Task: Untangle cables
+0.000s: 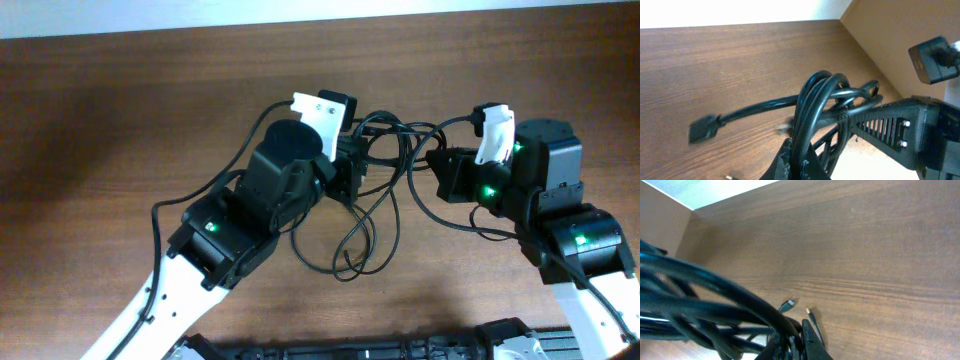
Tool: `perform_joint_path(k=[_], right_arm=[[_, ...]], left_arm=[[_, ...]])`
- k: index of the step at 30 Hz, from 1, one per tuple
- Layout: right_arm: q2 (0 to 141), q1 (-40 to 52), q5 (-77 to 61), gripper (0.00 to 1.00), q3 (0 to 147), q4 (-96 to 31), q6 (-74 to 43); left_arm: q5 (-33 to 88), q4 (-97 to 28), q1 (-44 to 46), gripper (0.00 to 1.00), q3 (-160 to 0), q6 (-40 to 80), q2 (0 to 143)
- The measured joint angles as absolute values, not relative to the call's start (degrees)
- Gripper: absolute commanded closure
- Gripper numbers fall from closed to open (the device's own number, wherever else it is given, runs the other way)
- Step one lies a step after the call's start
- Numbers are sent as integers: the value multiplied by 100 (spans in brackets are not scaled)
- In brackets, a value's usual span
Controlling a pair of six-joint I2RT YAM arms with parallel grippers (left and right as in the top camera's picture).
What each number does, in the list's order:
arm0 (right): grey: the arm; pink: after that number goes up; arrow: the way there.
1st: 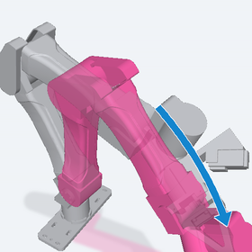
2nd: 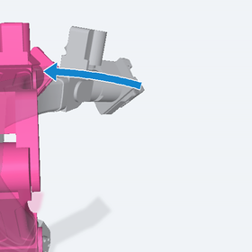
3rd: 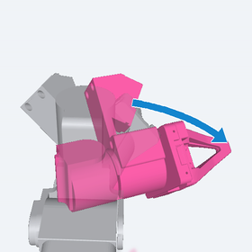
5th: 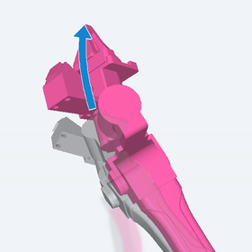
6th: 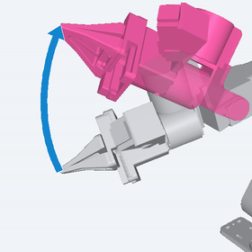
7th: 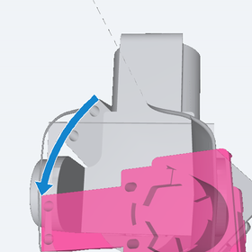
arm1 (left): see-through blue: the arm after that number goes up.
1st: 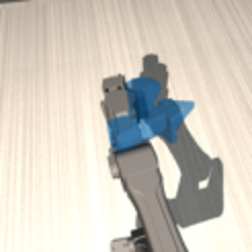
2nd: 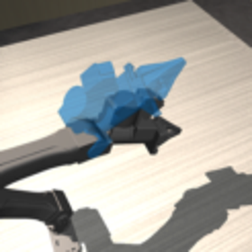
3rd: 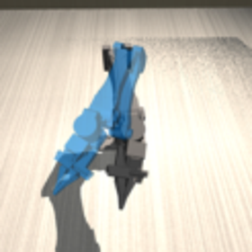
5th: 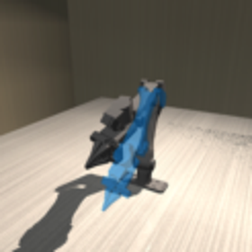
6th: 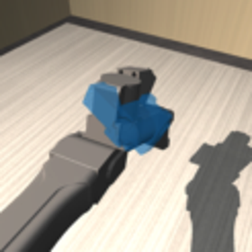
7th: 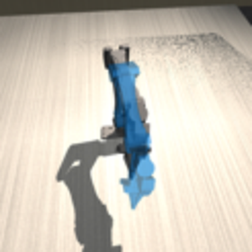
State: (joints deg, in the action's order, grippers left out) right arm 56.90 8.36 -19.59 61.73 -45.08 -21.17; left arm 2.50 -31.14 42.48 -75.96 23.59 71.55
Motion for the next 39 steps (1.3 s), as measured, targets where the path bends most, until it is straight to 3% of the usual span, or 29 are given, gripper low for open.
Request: perform_joint_path(k=[7, 13, 17, 26, 33, 39], right_arm=[[5690, 836, -2016, 93, 6204, -4630, -2565], [5752, 683, -1946, 42, 6149, -4115, -1592], [5758, 683, -2368, 35, 6136, -3693, -718], [5717, 683, -3944, 33, 6128, -3221, 401], [5717, 683, -4523, 34, 6128, -2635, 624], [5717, 683, -4777, 47, 6128, -2412, 655]], left_arm=[[99, -3155, 4281, 100, -7596, 2364, 7091], [-580, -3343, 4101, 100, -7596, 2357, 6772], [-799, -3459, 4080, 100, -7603, 2357, 6576], [-836, -3577, 4080, 100, -7603, 2357, 6589], [-397, -3533, 4080, 100, -7603, 2357, 6589], [32, -3533, 4080, 100, -7603, 2357, 6589]])
